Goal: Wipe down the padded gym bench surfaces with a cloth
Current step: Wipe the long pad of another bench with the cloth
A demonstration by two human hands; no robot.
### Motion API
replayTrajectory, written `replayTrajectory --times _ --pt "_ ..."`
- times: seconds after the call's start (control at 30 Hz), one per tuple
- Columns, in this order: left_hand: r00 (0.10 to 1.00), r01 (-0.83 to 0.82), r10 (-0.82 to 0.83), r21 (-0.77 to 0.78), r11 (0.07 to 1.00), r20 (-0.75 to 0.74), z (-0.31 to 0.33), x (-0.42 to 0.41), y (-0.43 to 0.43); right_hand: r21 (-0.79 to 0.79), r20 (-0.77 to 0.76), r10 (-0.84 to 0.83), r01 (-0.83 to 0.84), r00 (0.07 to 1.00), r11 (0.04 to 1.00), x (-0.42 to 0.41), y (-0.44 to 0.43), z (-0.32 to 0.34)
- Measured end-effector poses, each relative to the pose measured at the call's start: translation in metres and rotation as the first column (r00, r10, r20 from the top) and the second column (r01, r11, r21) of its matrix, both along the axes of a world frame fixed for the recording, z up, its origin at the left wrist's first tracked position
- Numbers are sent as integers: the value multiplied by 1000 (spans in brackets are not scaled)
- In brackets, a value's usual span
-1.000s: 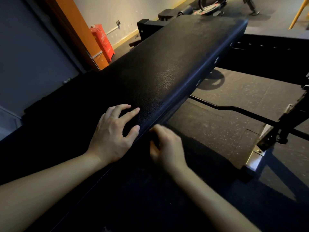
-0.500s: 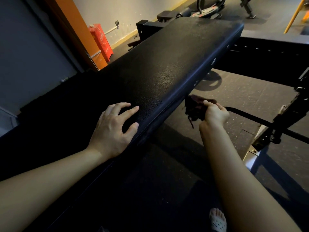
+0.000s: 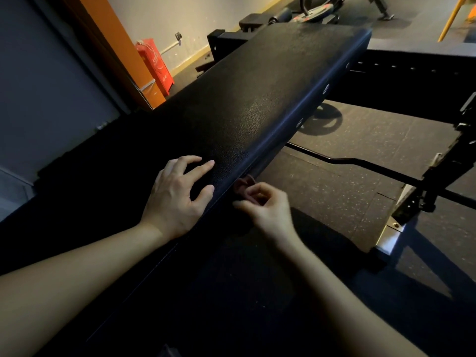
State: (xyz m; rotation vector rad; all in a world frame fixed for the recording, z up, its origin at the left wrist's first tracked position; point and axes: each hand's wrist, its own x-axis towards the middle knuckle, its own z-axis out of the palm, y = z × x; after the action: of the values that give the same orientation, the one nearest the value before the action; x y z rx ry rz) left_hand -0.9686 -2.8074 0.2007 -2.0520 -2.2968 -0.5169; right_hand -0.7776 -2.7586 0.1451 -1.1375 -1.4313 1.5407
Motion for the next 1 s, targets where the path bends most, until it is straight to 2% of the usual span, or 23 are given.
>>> replayTrajectory --times 0.1,0.13,0.2,0.33,0.4,0.47,0.5,0.57,0.63,0.7,0.73,0.8,0.9,0.93,1.0 --pt "1000 2 -2 -3 1000 6 0 -1 -1 84 -23 -298 299 954 951 9 46 -3" --pt "1000 3 -3 -3 1000 6 0 -1 -1 43 -62 -380 383 923 923 13 65 -3" --pt "1000 3 -3 -1 1000 3 0 0 0 -58 -126 -436 432 891 900 13 88 -5" --pt "1000 3 -3 2 1000 1 0 -1 0 -13 -135 -393 395 909 918 -14 39 -6" --pt "1000 5 -5 11 1000 -7 -1 -1 1 22 -176 -256 264 951 964 -27 -17 -9" --pt "1000 3 -3 17 1000 -3 0 0 2 87 -159 -88 103 983 991 -34 -61 -11" --pt "1000 2 -2 14 1000 1 0 0 2 115 -137 -55 71 989 991 -33 -65 -11" --pt "1000 -1 1 7 1000 10 0 0 1 144 -126 -167 185 978 972 -27 -36 -11" --pt "1000 -6 6 -2 1000 9 0 0 0 71 -126 -341 352 931 933 -16 11 -6" --pt "1000 -7 6 -9 1000 -4 0 -1 0 -21 -98 -420 420 902 907 -10 36 -1" --pt "1000 -6 6 -10 1000 -7 -1 -1 0 -13 -89 -436 436 896 900 -14 32 0" --pt "1000 0 0 4 1000 -5 -1 -1 1 61 -122 -372 381 920 923 -27 -6 -4" --pt "1000 11 -10 21 1000 -14 -2 -3 2 121 -99 -64 75 993 990 -37 -75 -14" --pt "1000 10 -10 19 1000 -9 -2 -3 1 127 -71 -44 53 997 990 -36 -75 -19" --pt "1000 5 -5 18 1000 2 -1 -2 1 124 -43 -183 187 982 974 -31 -40 -26"
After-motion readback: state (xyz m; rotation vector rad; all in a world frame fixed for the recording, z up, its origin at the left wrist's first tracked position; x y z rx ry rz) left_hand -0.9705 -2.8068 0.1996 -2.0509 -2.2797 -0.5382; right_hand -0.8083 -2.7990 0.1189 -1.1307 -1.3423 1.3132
